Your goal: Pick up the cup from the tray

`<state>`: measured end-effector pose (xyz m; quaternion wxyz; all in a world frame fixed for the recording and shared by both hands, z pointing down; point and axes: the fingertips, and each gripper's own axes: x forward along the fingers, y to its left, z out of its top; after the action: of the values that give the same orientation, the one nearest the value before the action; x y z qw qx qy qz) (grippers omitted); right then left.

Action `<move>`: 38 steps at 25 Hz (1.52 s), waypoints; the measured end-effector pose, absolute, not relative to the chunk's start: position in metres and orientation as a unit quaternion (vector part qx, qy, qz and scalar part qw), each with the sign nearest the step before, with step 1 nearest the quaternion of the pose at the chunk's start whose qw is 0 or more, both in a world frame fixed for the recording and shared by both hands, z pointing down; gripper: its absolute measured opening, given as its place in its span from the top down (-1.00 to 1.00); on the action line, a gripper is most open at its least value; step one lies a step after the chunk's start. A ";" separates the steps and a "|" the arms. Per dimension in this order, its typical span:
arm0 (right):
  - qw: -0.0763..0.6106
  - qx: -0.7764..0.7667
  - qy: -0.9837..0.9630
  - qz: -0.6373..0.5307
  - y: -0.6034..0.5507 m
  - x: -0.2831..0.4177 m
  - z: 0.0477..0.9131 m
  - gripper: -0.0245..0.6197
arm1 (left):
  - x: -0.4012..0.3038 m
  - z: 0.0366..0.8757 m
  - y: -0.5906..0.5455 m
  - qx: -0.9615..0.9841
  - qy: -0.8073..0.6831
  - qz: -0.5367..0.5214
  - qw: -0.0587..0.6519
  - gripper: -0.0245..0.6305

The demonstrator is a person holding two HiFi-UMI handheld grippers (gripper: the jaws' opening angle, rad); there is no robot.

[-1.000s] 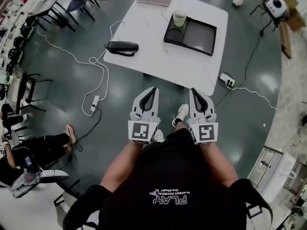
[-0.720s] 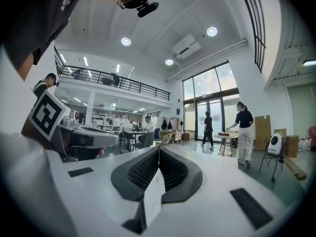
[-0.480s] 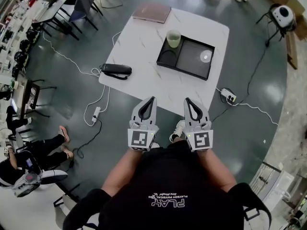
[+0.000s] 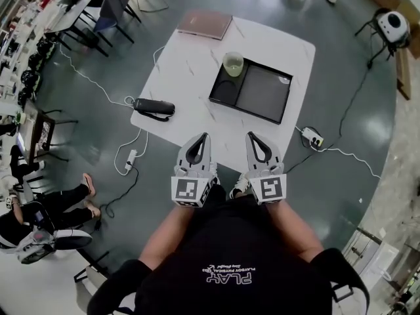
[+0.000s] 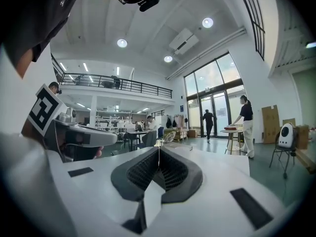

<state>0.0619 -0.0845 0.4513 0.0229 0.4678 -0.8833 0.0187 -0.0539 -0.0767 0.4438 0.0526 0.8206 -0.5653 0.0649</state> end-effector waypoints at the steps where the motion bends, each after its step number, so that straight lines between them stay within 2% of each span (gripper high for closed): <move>1: 0.025 0.469 -0.883 0.019 -0.091 0.061 0.453 0.89 | -0.055 0.446 -0.083 0.821 -0.565 0.067 0.053 0.90; 18: 0.094 0.515 -0.851 0.031 -0.208 0.040 0.487 0.89 | -0.099 0.476 -0.203 0.846 -0.524 0.078 0.059 0.90; 30: 0.109 0.540 -0.833 0.052 -0.272 0.024 0.518 0.87 | -0.107 0.497 -0.248 0.859 -0.498 0.088 0.073 0.90; 32: 0.117 0.540 -0.832 0.054 -0.277 0.022 0.525 0.70 | -0.108 0.499 -0.251 0.862 -0.493 0.089 0.072 0.90; 35: 0.130 0.543 -0.827 0.061 -0.286 0.020 0.537 0.32 | -0.111 0.501 -0.255 0.863 -0.491 0.083 0.081 0.90; 38: 0.138 0.541 -0.827 0.068 -0.294 0.016 0.546 0.19 | -0.116 0.504 -0.258 0.862 -0.493 0.076 0.091 0.90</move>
<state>0.0157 -0.2936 0.5463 0.1377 0.5409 -0.8270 0.0676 -0.1164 -0.2580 0.5038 0.0912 0.8619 -0.4929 0.0761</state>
